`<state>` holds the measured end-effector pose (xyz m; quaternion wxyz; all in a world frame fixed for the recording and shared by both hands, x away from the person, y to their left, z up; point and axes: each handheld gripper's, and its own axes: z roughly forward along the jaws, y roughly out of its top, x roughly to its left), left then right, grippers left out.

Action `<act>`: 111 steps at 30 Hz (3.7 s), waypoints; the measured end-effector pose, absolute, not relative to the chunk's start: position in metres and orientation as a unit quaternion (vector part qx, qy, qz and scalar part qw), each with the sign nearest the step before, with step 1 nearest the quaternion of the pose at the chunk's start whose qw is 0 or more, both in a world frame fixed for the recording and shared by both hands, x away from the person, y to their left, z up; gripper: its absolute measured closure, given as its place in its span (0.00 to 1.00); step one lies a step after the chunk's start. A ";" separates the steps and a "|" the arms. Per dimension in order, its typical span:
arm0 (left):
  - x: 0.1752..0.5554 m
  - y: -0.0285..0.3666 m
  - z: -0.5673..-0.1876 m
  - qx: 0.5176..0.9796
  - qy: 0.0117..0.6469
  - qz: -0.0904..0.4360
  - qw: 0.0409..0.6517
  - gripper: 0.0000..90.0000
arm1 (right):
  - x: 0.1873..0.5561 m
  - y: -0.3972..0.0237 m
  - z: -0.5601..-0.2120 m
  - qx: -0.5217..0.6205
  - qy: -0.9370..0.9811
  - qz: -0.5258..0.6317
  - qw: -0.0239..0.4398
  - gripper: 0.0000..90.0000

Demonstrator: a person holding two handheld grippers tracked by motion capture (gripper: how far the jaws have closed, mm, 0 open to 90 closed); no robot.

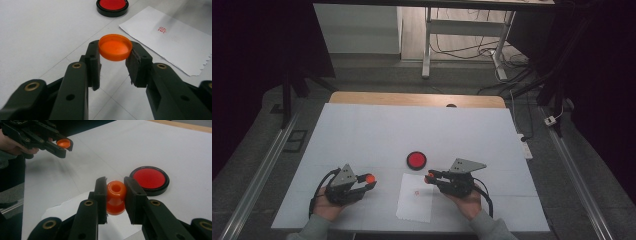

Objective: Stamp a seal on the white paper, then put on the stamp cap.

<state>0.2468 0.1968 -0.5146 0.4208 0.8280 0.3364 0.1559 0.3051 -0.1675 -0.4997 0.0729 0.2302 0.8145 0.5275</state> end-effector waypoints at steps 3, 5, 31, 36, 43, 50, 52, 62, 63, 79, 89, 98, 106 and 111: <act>0.247 0.197 -0.515 0.829 0.336 0.155 0.420 0.72 | 0.305 -0.168 -0.499 0.231 0.812 0.530 0.076 0.80; 0.247 0.196 -0.515 0.829 0.335 0.155 0.420 0.72 | 0.305 -0.169 -0.498 0.230 0.812 0.531 0.077 0.80; 0.248 0.188 -0.514 0.833 0.327 0.153 0.419 0.72 | 0.305 -0.175 -0.484 0.229 0.799 0.549 0.086 0.80; 0.248 0.185 -0.513 0.834 0.324 0.152 0.419 0.72 | 0.304 -0.174 -0.483 0.226 0.800 0.550 0.085 0.80; 0.249 0.176 -0.511 0.839 0.312 0.151 0.419 0.72 | 0.303 -0.173 -0.481 0.223 0.798 0.552 0.086 0.80; 0.253 0.160 -0.510 0.848 0.294 0.145 0.417 0.72 | 0.303 -0.172 -0.480 0.222 0.798 0.553 0.088 0.80; 0.254 0.154 -0.510 0.851 0.289 0.141 0.416 0.72 | 0.303 -0.172 -0.480 0.222 0.798 0.553 0.088 0.80; 0.259 0.132 -0.510 0.859 0.268 0.125 0.419 0.72 | 0.301 -0.172 -0.480 0.221 0.799 0.553 0.087 0.80; 0.260 0.130 -0.510 0.860 0.266 0.124 0.418 0.72 | 0.301 -0.172 -0.480 0.221 0.799 0.552 0.088 0.80; 0.269 0.088 -0.514 0.871 0.233 0.098 0.420 0.72 | 0.299 -0.175 -0.477 0.223 0.794 0.559 0.086 0.80; 0.272 0.089 -0.514 0.869 0.237 0.095 0.424 0.72 | 0.297 -0.167 -0.479 0.213 0.799 0.557 0.075 0.80; 0.271 0.085 -0.515 0.872 0.231 0.094 0.421 0.72 | 0.296 -0.165 -0.480 0.209 0.800 0.557 0.071 0.80; 0.271 0.083 -0.516 0.873 0.232 0.094 0.420 0.72 | 0.294 -0.157 -0.482 0.201 0.806 0.553 0.062 0.80; 0.272 0.080 -0.517 0.873 0.230 0.092 0.420 0.72 | 0.292 -0.154 -0.481 0.198 0.808 0.553 0.058 0.80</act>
